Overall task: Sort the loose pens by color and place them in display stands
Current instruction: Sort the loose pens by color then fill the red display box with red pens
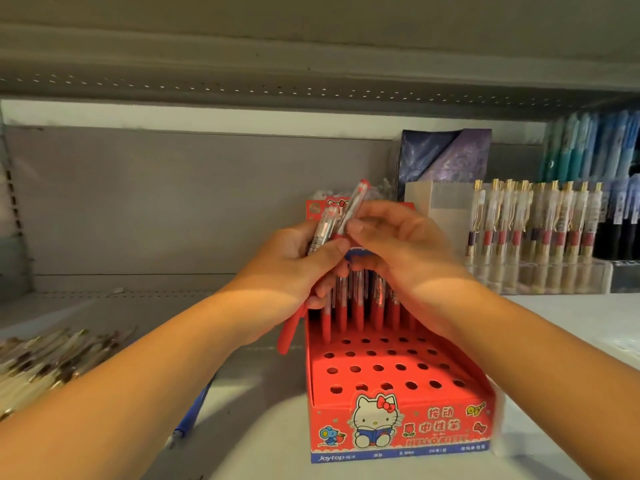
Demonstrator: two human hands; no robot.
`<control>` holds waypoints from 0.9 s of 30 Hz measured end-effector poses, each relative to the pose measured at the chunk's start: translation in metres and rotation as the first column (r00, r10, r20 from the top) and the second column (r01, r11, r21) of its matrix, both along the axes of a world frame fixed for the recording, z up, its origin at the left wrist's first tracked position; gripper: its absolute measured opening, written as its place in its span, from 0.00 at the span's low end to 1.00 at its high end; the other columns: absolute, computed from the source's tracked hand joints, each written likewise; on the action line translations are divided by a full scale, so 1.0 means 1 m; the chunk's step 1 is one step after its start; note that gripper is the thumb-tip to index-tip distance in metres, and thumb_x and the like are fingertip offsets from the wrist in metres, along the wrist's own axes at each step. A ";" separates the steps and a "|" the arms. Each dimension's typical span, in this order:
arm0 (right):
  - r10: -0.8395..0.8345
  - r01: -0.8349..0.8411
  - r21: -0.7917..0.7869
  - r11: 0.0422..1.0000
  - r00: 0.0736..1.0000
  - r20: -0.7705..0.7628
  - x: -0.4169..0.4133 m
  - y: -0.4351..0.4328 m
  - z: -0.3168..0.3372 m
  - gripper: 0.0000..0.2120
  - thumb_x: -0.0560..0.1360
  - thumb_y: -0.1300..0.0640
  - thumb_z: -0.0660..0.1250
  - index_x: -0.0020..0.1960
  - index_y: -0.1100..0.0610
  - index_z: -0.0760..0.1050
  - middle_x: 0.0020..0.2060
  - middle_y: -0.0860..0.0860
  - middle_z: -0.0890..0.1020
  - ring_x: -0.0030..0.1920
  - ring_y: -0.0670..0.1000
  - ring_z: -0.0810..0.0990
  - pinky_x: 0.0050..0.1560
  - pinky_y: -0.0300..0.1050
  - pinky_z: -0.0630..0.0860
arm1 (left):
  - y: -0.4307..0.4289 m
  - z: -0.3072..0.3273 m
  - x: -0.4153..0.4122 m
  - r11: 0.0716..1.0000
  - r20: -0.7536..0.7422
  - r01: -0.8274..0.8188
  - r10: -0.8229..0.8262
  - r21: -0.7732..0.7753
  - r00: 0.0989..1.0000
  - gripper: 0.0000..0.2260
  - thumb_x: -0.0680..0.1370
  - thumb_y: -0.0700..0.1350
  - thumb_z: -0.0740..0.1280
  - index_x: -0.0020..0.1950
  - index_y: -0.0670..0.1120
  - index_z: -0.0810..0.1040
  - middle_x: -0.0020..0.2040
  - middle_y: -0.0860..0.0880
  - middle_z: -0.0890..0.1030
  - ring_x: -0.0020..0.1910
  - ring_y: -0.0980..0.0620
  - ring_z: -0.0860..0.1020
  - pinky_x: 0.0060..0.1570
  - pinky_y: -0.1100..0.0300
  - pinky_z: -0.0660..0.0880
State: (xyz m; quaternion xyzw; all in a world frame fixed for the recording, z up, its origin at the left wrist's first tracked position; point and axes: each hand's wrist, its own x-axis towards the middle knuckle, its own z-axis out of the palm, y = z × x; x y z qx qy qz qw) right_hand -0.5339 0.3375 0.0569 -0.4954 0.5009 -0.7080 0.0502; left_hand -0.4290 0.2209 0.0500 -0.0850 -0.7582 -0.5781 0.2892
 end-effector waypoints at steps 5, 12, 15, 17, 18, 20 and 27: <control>0.023 -0.017 -0.069 0.997 0.995 0.094 0.000 0.005 0.004 0.05 0.77 0.67 0.65 0.48 0.60 0.79 0.41 0.56 0.84 0.41 0.52 0.83 0.41 0.41 0.80 | 0.002 0.000 -0.001 0.998 0.010 -0.014 0.013 0.066 1.000 0.09 0.84 0.44 0.58 0.47 0.43 0.73 0.33 0.46 0.78 0.25 0.52 0.70 0.23 0.61 0.68; 0.015 0.017 -0.169 0.985 0.983 0.185 -0.004 0.009 0.014 0.15 0.77 0.72 0.63 0.56 0.55 0.70 0.35 0.52 0.83 0.35 0.53 0.84 0.38 0.47 0.83 | -0.006 0.007 -0.004 0.973 0.016 -0.169 0.169 0.156 0.986 0.12 0.84 0.46 0.56 0.43 0.45 0.71 0.31 0.47 0.75 0.25 0.51 0.71 0.22 0.61 0.69; -0.090 0.093 -0.098 0.991 0.995 0.037 -0.008 0.011 0.012 0.18 0.76 0.72 0.65 0.57 0.52 0.70 0.33 0.51 0.82 0.36 0.55 0.85 0.37 0.52 0.83 | -0.010 0.008 -0.002 0.966 0.011 -0.101 0.102 0.240 0.995 0.13 0.84 0.51 0.57 0.44 0.46 0.71 0.29 0.49 0.69 0.23 0.51 0.65 0.23 0.61 0.65; -0.163 0.160 -0.040 0.986 0.983 -0.087 -0.011 0.010 0.010 0.19 0.75 0.72 0.66 0.55 0.48 0.71 0.32 0.49 0.81 0.37 0.54 0.85 0.36 0.53 0.83 | -0.011 0.007 -0.001 0.970 0.031 -0.055 0.049 0.238 0.998 0.14 0.82 0.56 0.57 0.47 0.47 0.73 0.28 0.50 0.67 0.22 0.52 0.62 0.23 0.63 0.63; -0.183 0.183 -0.010 0.983 0.973 -0.140 -0.012 0.009 0.009 0.21 0.75 0.71 0.67 0.53 0.46 0.71 0.31 0.48 0.80 0.37 0.54 0.85 0.35 0.52 0.83 | -0.011 0.007 0.000 0.975 0.049 -0.058 0.048 0.216 0.998 0.15 0.81 0.58 0.58 0.49 0.48 0.73 0.28 0.51 0.67 0.21 0.54 0.61 0.23 0.64 0.62; -0.191 0.207 0.056 0.977 0.958 -0.214 -0.014 0.006 0.005 0.24 0.74 0.71 0.68 0.49 0.41 0.71 0.31 0.47 0.79 0.35 0.54 0.84 0.34 0.52 0.83 | -0.010 0.007 -0.001 0.977 0.082 -0.081 0.066 0.195 0.994 0.16 0.80 0.60 0.58 0.51 0.48 0.74 0.27 0.51 0.66 0.20 0.55 0.59 0.22 0.67 0.58; -0.198 0.271 0.206 0.940 0.928 -0.317 -0.019 0.005 -0.002 0.24 0.74 0.67 0.70 0.48 0.36 0.71 0.33 0.47 0.78 0.35 0.55 0.84 0.35 0.54 0.83 | -0.010 0.013 0.003 0.914 0.094 0.001 -0.043 0.406 0.995 0.06 0.78 0.43 0.52 0.46 0.45 0.67 0.29 0.49 0.68 0.20 0.56 0.57 0.19 0.71 0.55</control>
